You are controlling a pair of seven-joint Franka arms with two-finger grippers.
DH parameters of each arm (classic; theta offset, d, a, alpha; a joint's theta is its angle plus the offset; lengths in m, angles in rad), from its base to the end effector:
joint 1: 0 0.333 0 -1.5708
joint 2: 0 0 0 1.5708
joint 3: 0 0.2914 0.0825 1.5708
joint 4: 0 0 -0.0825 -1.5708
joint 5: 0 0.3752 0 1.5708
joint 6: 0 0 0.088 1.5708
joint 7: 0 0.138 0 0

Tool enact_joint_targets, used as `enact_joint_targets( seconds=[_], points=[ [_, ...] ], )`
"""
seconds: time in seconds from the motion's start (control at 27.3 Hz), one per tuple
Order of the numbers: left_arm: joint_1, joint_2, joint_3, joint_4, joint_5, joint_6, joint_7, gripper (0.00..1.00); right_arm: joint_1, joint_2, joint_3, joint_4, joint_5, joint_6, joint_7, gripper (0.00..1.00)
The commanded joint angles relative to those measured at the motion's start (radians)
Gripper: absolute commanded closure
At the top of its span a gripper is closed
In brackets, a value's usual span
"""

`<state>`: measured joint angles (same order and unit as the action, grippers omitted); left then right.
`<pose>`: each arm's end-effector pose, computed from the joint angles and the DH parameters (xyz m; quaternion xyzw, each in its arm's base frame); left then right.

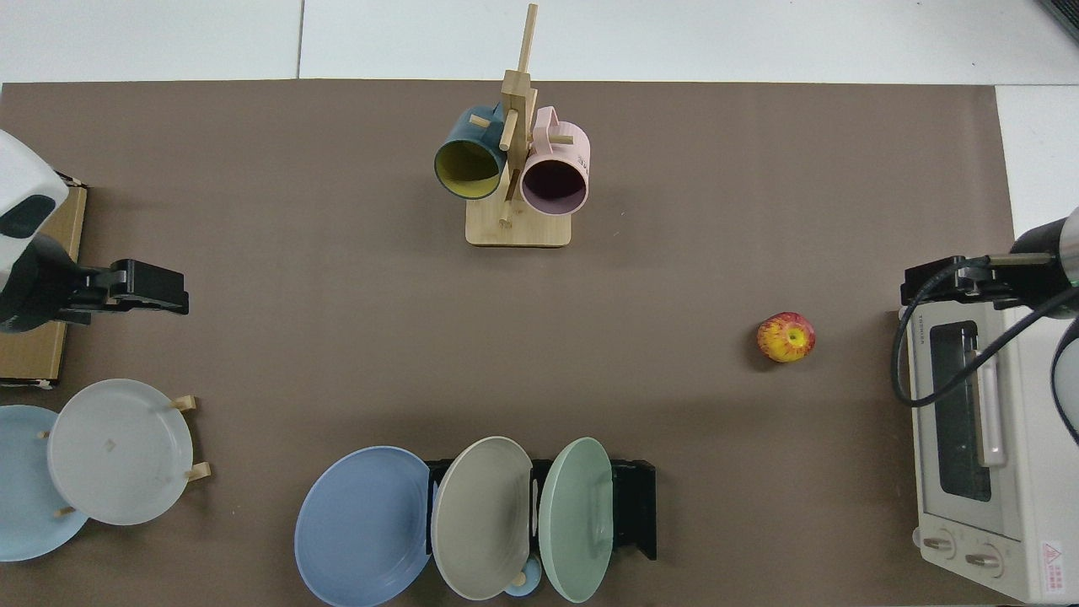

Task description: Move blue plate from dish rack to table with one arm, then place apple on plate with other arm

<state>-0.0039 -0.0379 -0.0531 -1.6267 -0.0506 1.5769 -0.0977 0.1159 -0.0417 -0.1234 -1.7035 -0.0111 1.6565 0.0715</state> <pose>0.5331 -0.0378 0.5641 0.9995 0.0207 -0.0078 0.0238 0.5387 -0.0065 0.5370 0.9992 -0.0389 -0.0027 0.0030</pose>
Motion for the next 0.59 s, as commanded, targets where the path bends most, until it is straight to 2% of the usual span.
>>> enact_joint_targets(
  seconds=[0.0, 0.55],
  points=[
    [-0.007, -0.01, 0.01, -0.005, -0.017, 0.005, 0.004, 0.0, -0.005, -0.013, 0.001, -0.008, 0.002, -0.009, -0.027, 0.0],
    [-0.013, -0.011, 0.01, -0.018, -0.006, 0.006, 0.009, 0.0, 0.002, -0.004, 0.002, -0.024, 0.002, 0.005, -0.016, 0.0]
  ],
)
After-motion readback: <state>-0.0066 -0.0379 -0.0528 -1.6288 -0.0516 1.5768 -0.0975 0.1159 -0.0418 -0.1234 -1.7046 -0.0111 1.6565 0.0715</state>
